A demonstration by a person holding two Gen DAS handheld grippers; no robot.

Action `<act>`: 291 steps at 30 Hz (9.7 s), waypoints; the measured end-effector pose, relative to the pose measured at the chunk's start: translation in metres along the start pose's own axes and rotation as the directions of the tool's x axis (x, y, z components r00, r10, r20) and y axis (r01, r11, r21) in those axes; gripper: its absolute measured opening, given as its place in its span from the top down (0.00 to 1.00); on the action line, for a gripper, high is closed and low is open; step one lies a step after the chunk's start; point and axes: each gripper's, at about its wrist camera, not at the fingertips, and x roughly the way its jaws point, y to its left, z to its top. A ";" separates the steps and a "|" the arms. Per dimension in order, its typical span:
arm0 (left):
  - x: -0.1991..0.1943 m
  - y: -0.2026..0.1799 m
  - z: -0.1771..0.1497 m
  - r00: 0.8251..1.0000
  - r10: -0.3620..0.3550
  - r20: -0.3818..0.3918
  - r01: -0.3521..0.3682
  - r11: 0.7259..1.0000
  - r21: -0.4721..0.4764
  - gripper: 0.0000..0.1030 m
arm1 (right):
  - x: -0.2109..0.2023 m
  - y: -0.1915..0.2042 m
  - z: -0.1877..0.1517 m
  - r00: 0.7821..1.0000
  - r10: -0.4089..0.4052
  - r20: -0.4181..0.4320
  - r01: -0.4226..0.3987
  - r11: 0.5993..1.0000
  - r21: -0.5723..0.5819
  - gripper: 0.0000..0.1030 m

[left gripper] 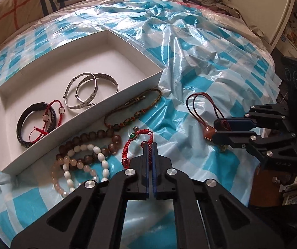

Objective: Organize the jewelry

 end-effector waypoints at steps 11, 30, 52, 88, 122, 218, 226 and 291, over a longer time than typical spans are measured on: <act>-0.021 0.024 -0.043 0.996 0.086 -0.026 -0.089 0.989 -0.122 0.97 | 0.002 0.007 -0.001 1.000 -0.022 -0.004 0.022 1.000 -0.021 0.54; -0.049 0.010 -0.052 0.983 0.179 0.025 -0.175 0.978 -0.112 0.93 | -0.010 0.031 0.005 0.999 -0.027 0.026 0.029 0.997 -0.068 0.93; -0.150 0.003 -0.079 0.900 0.390 0.192 -0.343 0.908 -0.240 0.93 | -0.062 0.095 0.007 0.992 0.019 0.124 0.000 0.989 -0.151 0.93; -0.162 0.001 -0.083 0.900 0.376 0.220 -0.319 0.913 -0.254 0.93 | -0.048 0.052 0.000 0.991 -0.085 0.105 0.086 0.996 -0.007 0.84; -0.183 -0.014 -0.087 0.881 0.396 0.259 -0.330 0.907 -0.263 0.93 | -0.079 0.120 0.013 0.980 0.090 0.180 -0.070 0.991 -0.111 0.84; -0.071 0.077 0.030 0.884 0.368 0.288 -0.269 0.905 -0.330 0.93 | 0.051 0.058 0.115 0.980 0.095 0.175 -0.083 0.994 -0.074 0.84; -0.054 0.087 0.038 0.892 0.367 0.263 -0.271 0.902 -0.337 0.93 | 0.069 0.059 0.124 0.982 0.082 0.169 -0.067 0.994 -0.092 0.84; -0.133 -0.021 -0.059 0.894 0.391 0.220 -0.315 0.896 -0.312 0.21 | -0.065 0.073 0.013 0.985 -0.015 0.173 0.023 0.999 -0.039 0.49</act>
